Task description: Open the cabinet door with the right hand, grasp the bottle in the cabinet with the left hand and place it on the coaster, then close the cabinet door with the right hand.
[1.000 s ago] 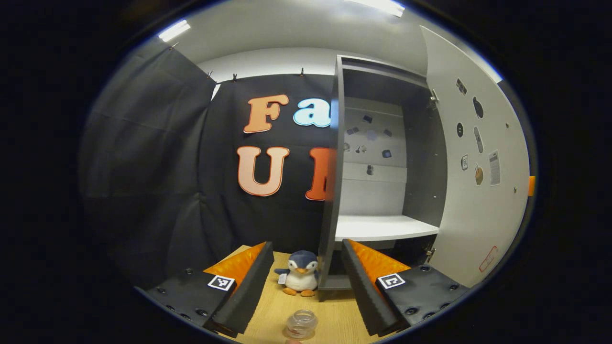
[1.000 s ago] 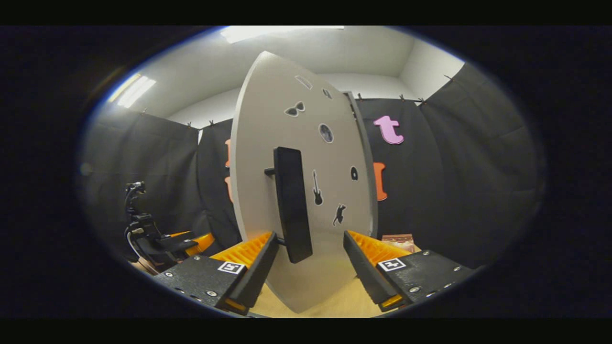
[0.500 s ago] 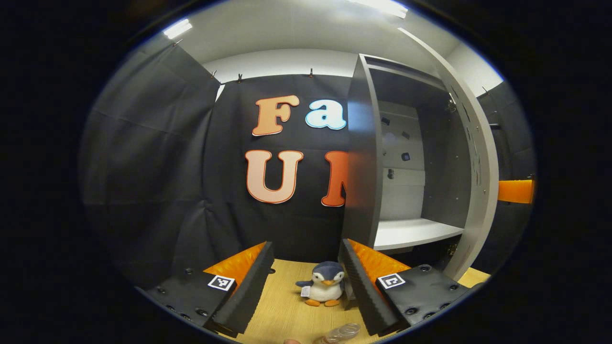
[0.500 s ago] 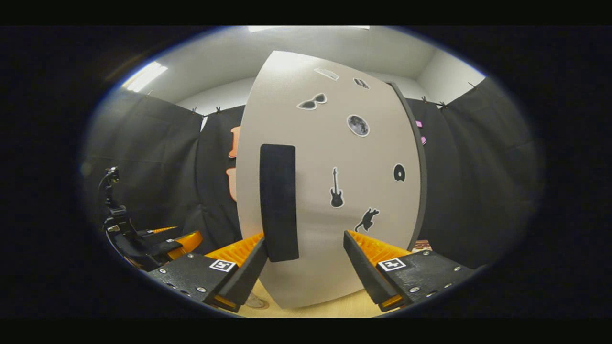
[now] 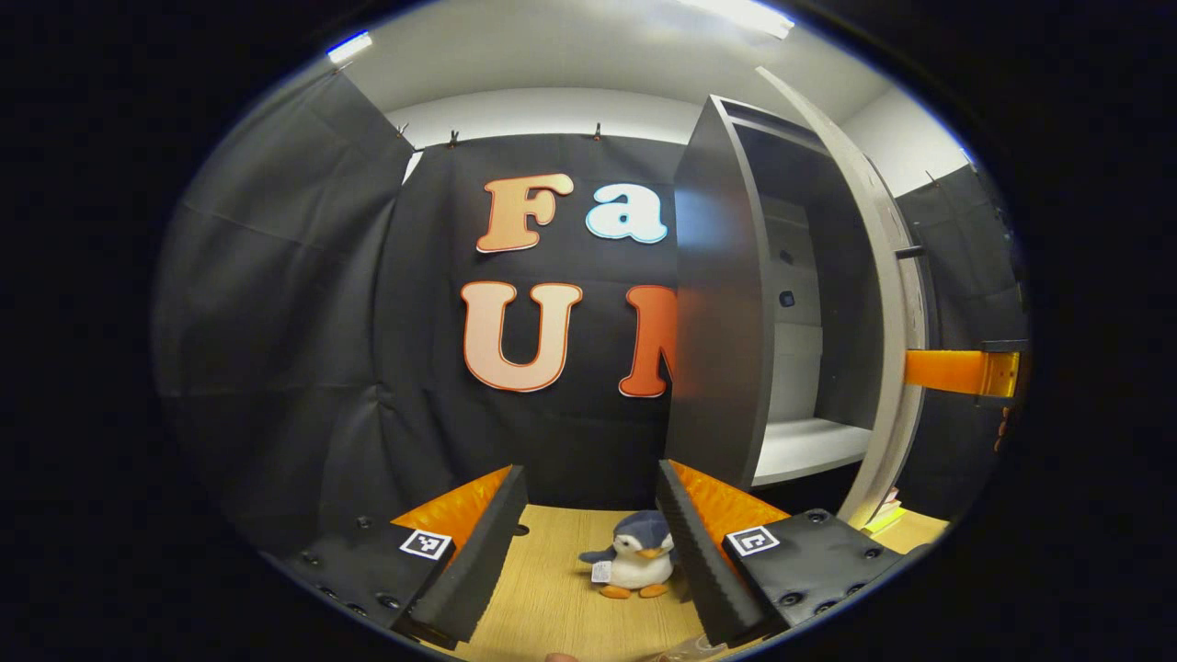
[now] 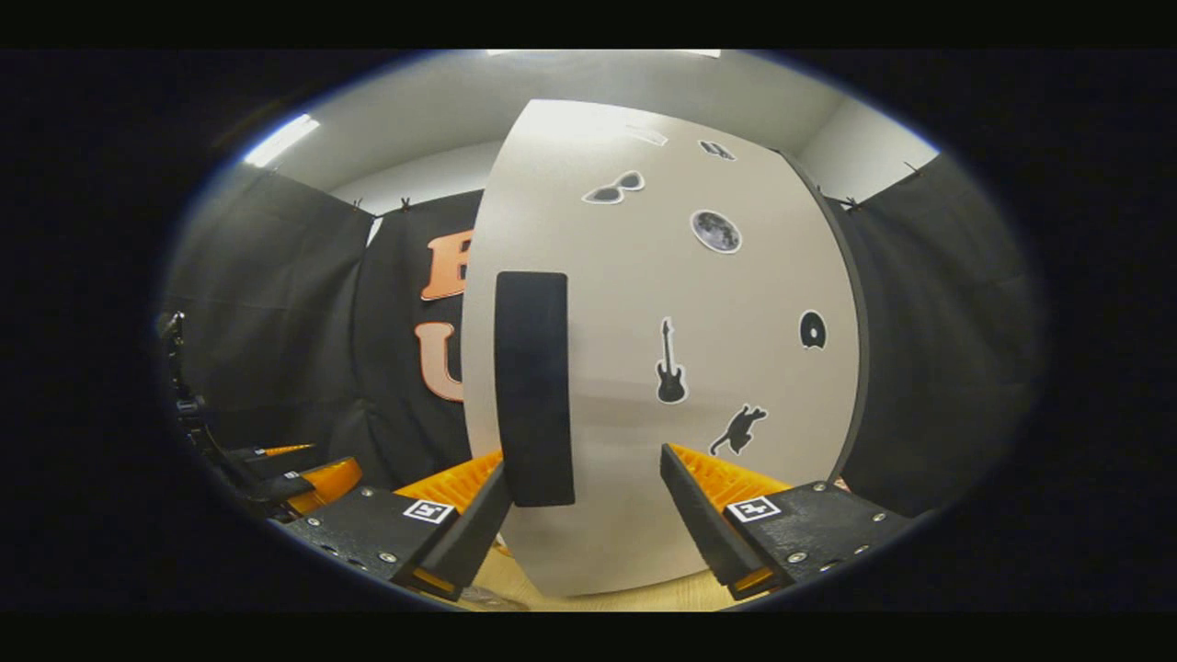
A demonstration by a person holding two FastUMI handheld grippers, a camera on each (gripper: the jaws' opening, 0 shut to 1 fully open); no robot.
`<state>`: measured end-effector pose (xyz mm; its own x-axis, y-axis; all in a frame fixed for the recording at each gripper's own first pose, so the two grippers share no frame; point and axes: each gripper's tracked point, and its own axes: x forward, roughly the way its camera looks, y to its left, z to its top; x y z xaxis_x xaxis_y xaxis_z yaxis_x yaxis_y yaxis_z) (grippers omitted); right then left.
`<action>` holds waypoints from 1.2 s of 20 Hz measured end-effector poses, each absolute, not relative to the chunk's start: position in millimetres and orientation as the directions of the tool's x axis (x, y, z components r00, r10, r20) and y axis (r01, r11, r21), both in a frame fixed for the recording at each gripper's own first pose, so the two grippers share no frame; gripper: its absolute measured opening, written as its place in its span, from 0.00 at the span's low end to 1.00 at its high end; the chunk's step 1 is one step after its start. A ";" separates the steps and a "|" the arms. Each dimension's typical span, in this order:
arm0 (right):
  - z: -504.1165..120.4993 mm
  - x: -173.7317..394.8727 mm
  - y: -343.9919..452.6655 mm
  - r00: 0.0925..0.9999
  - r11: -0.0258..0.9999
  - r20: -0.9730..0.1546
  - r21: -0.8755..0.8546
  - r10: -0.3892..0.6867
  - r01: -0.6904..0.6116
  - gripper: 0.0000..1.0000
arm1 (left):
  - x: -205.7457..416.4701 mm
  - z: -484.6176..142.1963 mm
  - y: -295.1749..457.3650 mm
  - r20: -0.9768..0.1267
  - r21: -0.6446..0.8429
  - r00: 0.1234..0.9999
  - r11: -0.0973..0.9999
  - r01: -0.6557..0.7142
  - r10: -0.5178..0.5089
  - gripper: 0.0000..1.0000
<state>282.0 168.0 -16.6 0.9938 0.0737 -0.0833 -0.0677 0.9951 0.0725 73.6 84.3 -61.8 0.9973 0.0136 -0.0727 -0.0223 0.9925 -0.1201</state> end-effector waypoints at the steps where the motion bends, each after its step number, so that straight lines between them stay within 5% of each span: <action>1: -18.0 285.6 167.5 0.995 0.996 -0.083 0.072 0.063 -0.058 0.94 | 74.8 -62.0 84.4 -0.072 -0.121 0.997 0.993 -0.011 0.002 0.93; 24: -39.3 334.6 165.3 0.994 0.994 -0.097 0.090 -0.053 0.062 0.94 | 90.3 -74.8 90.2 -0.094 -0.155 0.994 0.987 0.036 -0.051 0.93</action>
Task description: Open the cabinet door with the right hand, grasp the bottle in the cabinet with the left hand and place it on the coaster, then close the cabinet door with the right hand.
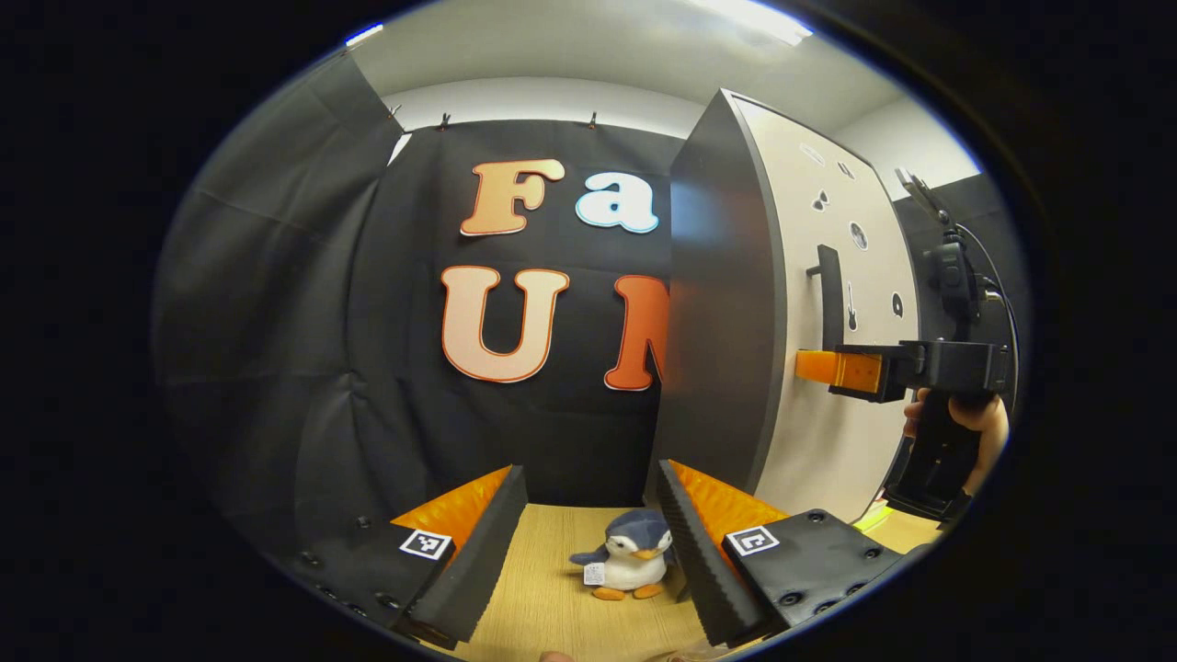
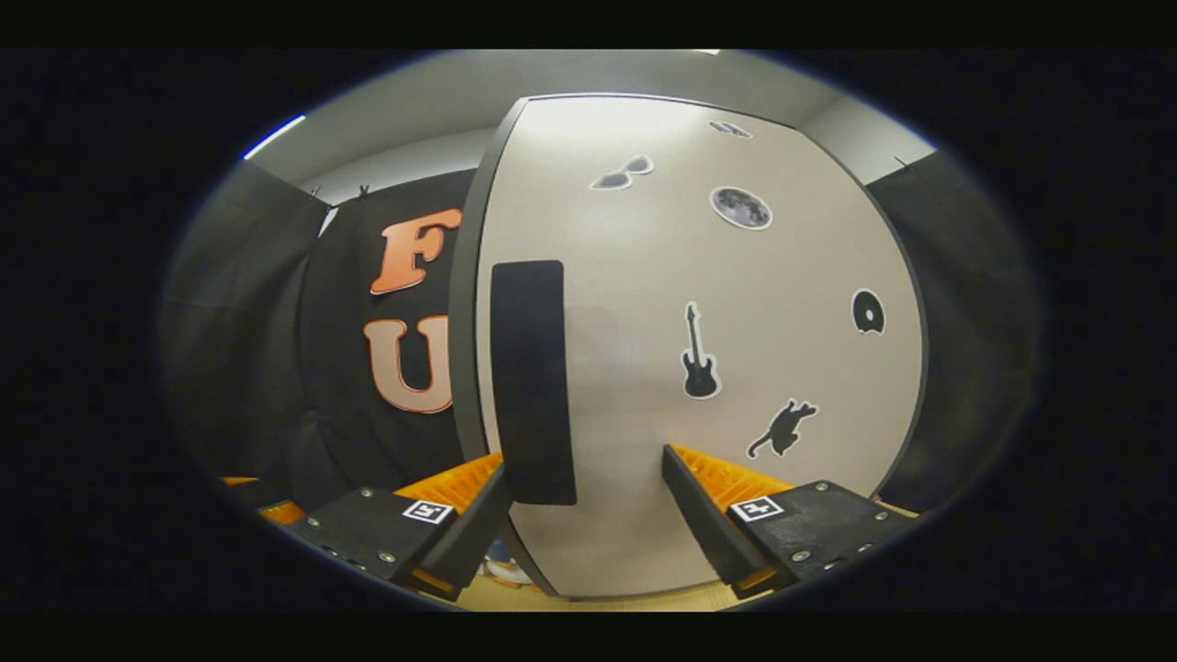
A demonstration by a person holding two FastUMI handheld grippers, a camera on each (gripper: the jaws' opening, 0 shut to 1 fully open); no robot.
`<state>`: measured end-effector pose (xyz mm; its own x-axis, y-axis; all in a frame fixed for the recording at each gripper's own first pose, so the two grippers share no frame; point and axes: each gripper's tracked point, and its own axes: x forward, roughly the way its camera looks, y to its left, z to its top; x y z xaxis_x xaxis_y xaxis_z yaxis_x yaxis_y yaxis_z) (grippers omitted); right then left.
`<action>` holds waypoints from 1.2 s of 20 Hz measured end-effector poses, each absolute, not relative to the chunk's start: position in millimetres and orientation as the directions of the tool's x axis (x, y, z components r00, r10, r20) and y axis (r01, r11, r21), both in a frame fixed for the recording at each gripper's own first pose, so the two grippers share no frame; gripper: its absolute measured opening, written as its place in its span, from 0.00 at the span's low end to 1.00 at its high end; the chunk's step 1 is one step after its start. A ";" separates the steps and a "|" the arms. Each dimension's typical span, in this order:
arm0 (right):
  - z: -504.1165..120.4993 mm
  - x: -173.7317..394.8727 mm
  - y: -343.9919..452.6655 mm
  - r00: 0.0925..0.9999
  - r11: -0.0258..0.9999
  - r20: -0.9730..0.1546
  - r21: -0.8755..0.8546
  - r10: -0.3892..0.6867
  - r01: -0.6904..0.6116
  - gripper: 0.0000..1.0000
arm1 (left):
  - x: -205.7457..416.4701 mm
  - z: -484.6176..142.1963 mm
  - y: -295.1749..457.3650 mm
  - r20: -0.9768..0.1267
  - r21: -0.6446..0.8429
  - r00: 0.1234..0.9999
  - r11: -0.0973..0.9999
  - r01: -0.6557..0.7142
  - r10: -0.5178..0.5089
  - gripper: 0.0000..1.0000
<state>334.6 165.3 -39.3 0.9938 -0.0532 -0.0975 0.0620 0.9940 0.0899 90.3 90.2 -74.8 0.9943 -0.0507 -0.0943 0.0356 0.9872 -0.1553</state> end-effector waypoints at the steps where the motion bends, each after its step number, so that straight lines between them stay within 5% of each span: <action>1: -39.3 335.2 165.4 0.994 0.994 -0.099 0.094 -0.054 0.063 0.94 | 90.3 -75.5 90.2 -0.098 -0.153 0.994 0.988 0.036 -0.052 0.93; 13: -21.2 286.9 163.6 0.996 0.989 -0.079 0.144 0.040 -0.028 0.94 | 74.9 -61.4 72.7 -0.107 -0.141 0.994 0.990 -0.032 0.017 0.93; 24: -3.3 205.2 86.6 0.999 0.999 -0.040 0.046 0.008 -0.007 0.94 | 45.8 -30.5 24.1 -0.077 -0.130 0.994 0.988 -0.084 0.074 0.93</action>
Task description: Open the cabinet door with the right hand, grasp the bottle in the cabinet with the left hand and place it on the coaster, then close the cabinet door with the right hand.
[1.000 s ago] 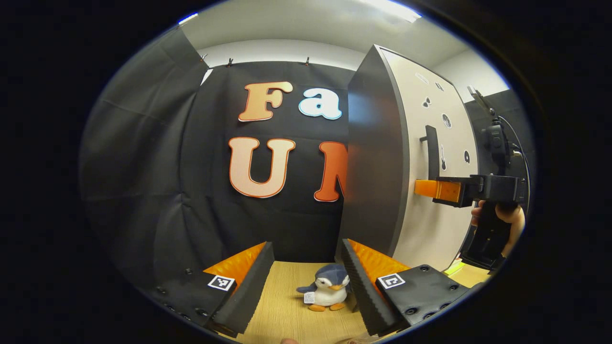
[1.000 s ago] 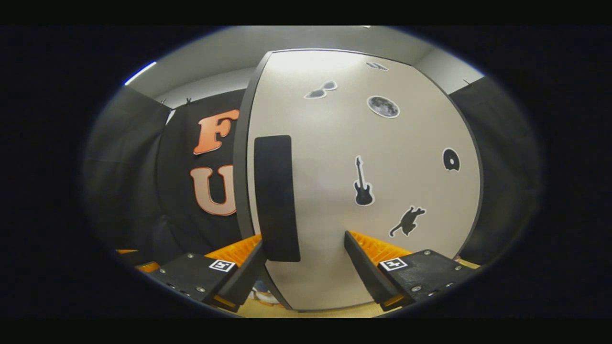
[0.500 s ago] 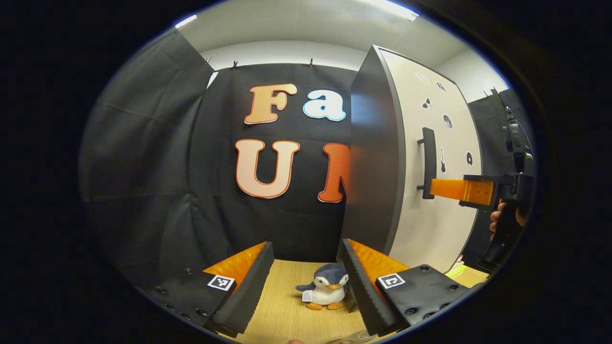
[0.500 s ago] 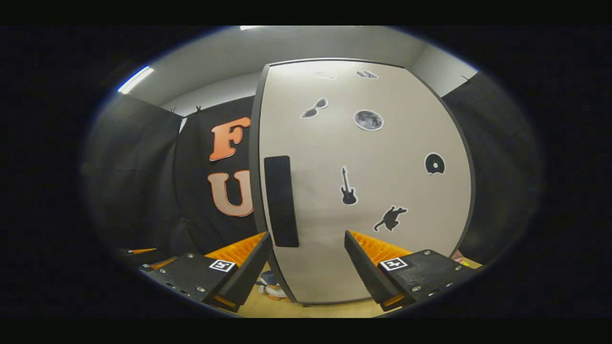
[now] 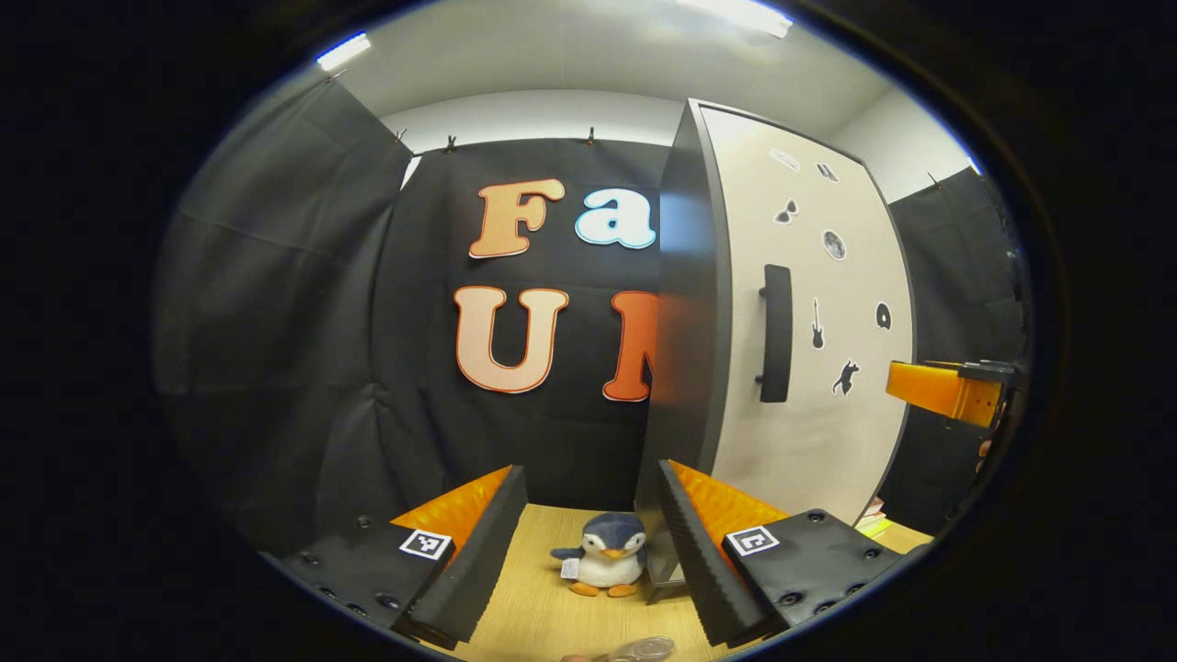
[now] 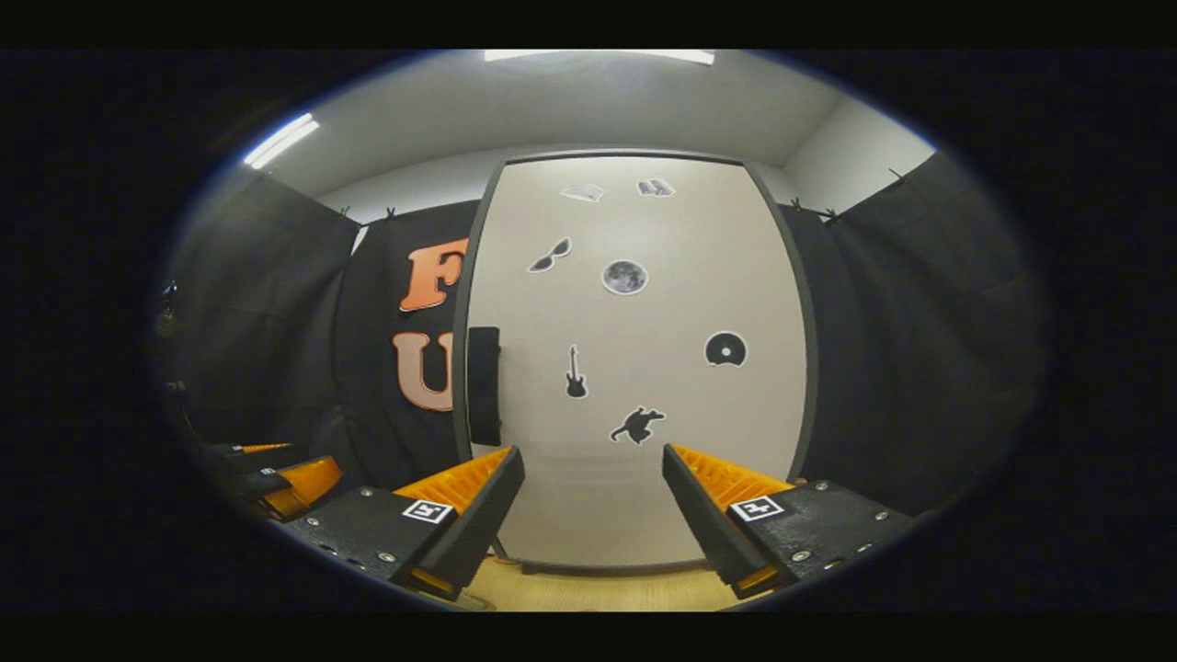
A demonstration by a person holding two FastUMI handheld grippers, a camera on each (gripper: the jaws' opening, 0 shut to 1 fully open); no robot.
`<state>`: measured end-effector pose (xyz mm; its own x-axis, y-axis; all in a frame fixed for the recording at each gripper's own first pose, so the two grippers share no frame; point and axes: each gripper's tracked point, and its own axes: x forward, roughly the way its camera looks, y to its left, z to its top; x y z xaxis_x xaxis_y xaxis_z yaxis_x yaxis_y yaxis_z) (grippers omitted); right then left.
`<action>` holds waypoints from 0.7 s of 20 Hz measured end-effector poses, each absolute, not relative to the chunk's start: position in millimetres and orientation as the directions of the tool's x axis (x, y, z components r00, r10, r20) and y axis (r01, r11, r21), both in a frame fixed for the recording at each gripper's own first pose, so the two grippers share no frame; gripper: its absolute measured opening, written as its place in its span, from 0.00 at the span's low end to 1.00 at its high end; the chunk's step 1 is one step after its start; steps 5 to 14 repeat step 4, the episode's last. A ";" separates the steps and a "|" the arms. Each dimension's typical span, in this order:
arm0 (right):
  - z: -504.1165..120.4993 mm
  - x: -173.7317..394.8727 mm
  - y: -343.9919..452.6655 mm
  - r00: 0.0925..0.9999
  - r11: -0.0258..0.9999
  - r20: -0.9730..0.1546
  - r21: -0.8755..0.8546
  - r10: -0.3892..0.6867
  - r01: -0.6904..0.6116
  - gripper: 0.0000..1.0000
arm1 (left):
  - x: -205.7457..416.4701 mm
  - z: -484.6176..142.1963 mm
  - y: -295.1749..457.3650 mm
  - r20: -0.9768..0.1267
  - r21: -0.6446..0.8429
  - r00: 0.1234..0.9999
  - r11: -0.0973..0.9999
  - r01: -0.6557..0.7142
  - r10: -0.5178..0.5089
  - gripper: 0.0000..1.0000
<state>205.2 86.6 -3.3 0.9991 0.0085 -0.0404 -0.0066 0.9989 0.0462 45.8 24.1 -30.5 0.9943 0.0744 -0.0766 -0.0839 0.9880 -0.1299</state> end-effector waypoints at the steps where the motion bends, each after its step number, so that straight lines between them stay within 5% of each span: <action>1: -3.3 199.0 80.6 0.999 0.999 -0.039 0.042 0.011 -0.010 0.94 | 40.9 -27.9 17.7 -0.076 -0.134 0.994 0.987 -0.088 0.078 0.93; 14: -2.9 180.7 66.1 0.999 0.998 -0.041 0.046 0.034 -0.032 0.94 | 27.4 -21.0 0.3 -0.077 -0.143 0.993 0.984 -0.103 0.093 0.93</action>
